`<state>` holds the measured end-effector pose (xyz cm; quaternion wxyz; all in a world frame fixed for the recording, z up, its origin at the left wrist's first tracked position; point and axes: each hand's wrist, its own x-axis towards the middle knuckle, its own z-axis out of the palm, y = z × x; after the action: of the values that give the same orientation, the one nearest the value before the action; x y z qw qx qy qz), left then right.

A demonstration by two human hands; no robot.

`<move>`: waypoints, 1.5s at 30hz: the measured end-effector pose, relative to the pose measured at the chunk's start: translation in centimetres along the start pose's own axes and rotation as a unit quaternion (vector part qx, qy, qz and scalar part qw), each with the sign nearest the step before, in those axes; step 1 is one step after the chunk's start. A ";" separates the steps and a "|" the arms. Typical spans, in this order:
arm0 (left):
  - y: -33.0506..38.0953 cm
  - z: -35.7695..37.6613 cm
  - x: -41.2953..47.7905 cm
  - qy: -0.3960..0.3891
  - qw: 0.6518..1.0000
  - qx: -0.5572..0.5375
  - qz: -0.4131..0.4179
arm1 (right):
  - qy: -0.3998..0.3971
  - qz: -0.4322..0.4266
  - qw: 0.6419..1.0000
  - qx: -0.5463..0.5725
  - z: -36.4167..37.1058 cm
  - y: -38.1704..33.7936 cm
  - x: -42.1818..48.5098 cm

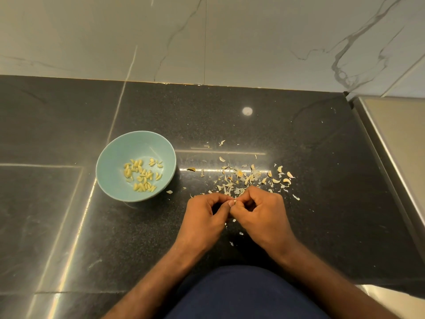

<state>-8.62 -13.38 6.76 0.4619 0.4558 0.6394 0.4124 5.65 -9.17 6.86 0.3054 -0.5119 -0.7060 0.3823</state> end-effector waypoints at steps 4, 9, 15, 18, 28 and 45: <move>0.0 0.2 -0.3 0.015 1.000 -0.024 0.010 | -0.008 0.083 0.992 0.092 0.2 -0.8 0.1; -0.5 0.1 0.2 0.005 0.995 -0.101 0.004 | -0.025 0.212 0.947 0.241 -0.2 -1.4 0.5; -0.5 -0.1 0.4 -0.037 0.943 -0.323 -0.071 | -0.094 0.281 0.892 0.341 -1.0 -1.7 1.0; -0.5 0.2 0.3 -0.054 0.927 -0.359 -0.097 | -0.101 0.285 0.898 0.321 -0.9 -1.4 1.1; -0.4 0.6 0.8 -0.036 0.917 -0.370 -0.143 | -0.101 0.165 0.962 0.190 -2.1 -1.1 0.8; -1.1 0.8 0.8 -0.011 0.970 -0.233 -0.068 | -0.089 0.181 0.932 0.302 -2.3 -0.8 1.1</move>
<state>-8.22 -12.82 5.42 0.5896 0.2955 0.5500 0.5124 6.83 -7.70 8.77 0.3070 -0.4784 -0.4774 0.6700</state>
